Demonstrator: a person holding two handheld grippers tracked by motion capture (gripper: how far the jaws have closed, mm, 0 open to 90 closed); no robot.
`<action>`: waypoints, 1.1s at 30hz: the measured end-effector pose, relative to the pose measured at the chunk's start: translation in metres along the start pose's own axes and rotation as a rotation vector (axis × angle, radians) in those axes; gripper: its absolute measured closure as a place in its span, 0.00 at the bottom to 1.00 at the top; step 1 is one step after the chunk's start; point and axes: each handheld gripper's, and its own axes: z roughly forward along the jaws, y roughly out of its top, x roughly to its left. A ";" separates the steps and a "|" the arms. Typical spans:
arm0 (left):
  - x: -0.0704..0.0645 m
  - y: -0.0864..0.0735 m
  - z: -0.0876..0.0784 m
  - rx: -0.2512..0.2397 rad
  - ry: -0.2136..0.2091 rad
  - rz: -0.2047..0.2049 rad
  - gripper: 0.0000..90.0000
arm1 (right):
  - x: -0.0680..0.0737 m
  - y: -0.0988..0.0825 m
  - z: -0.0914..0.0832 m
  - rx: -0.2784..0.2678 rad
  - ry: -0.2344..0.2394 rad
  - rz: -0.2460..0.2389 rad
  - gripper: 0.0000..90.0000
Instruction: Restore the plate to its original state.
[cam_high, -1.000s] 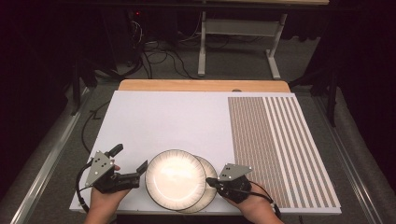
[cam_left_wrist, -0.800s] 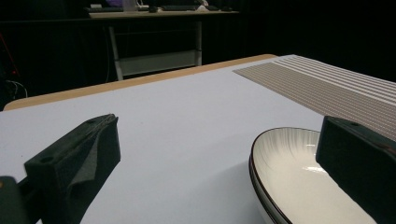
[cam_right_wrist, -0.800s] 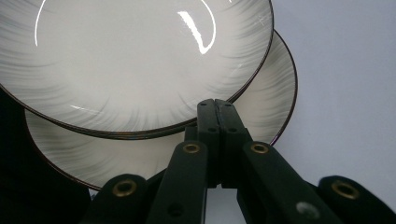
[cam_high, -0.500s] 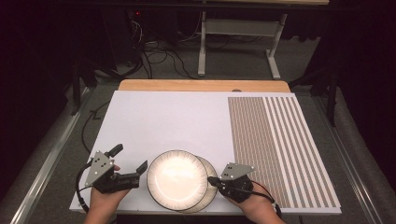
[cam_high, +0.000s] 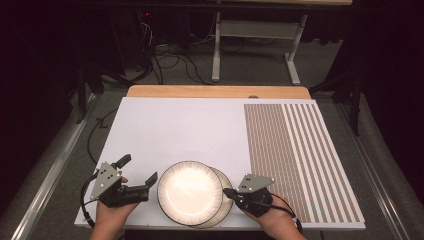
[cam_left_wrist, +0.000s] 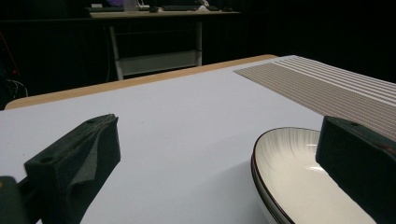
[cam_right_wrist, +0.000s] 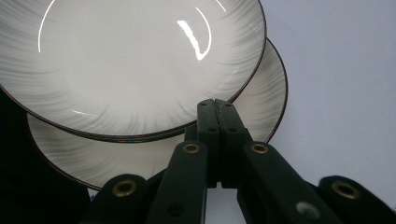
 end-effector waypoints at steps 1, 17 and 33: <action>0.000 0.000 0.000 0.000 0.000 -0.001 0.01 | 0.000 0.000 0.000 -0.003 -0.002 0.003 1.00; 0.000 -0.001 0.000 0.003 0.005 -0.005 0.01 | -0.022 -0.002 -0.027 -0.089 -0.081 0.074 0.96; 0.002 -0.002 0.000 0.022 0.005 -0.008 0.01 | -0.047 -0.013 -0.070 -0.218 -0.233 0.153 0.56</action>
